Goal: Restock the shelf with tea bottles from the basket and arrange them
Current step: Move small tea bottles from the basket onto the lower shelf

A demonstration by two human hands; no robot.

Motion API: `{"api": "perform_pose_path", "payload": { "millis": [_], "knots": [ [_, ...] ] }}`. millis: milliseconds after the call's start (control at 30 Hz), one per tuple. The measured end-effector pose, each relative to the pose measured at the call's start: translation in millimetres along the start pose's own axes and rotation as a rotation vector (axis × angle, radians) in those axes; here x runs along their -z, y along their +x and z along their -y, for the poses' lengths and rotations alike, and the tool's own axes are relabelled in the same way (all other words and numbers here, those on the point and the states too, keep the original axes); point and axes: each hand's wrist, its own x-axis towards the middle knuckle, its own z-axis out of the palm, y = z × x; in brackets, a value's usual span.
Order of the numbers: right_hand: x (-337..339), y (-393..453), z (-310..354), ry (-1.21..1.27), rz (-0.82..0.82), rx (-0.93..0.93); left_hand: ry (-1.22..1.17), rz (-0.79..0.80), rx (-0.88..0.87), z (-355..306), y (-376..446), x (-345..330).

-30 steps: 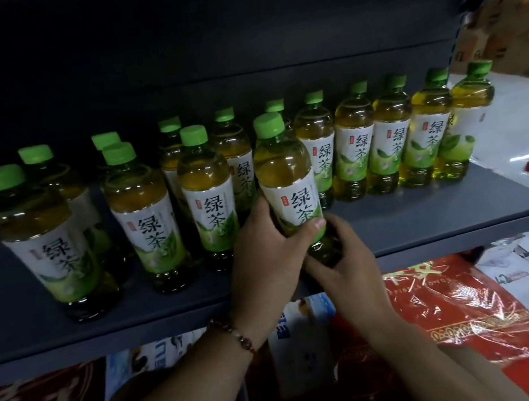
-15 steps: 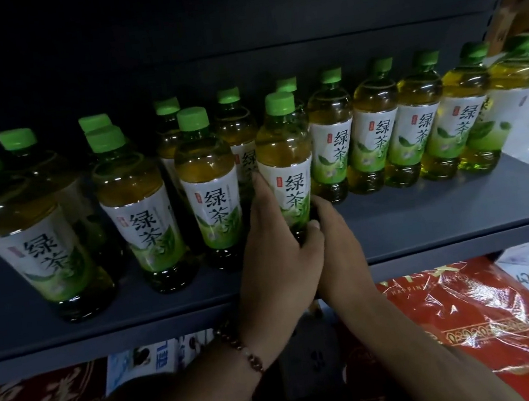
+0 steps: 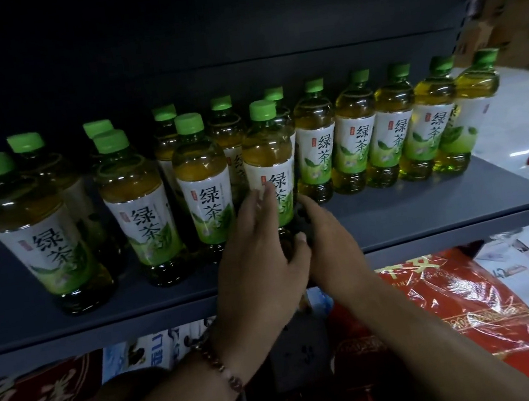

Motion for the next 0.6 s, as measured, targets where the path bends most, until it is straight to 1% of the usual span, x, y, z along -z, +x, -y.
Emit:
{"api": "perform_pose_path", "payload": {
  "millis": [100,233,333,400,533,600],
  "knots": [
    [27.3,-21.0,-7.6,-0.178,0.042,0.046,0.14,0.031,-0.117,-3.1,-7.2,5.1],
    [66.6,-55.6,-32.9,-0.449,0.066,0.076,0.305,0.168,-0.226,-17.8,-11.3,-4.9],
    [94.9,-84.5,-55.8,-0.57,0.105,0.009,0.346,0.309,-0.265,-43.6,-16.9,-22.9],
    [116.0,-109.1,-71.6,-0.628,0.101,-0.067,0.356,0.406,-0.313,-66.3,-25.8,-41.3],
    [156.9,-160.1,-104.0,-0.678,0.069,-0.249,0.313,0.505,-0.416,-115.1,-47.6,-81.0],
    [177.6,-185.4,-118.1,-0.693,0.059,-0.332,0.308,0.533,-0.497,-139.0,-57.7,-100.8]
  ]
}}
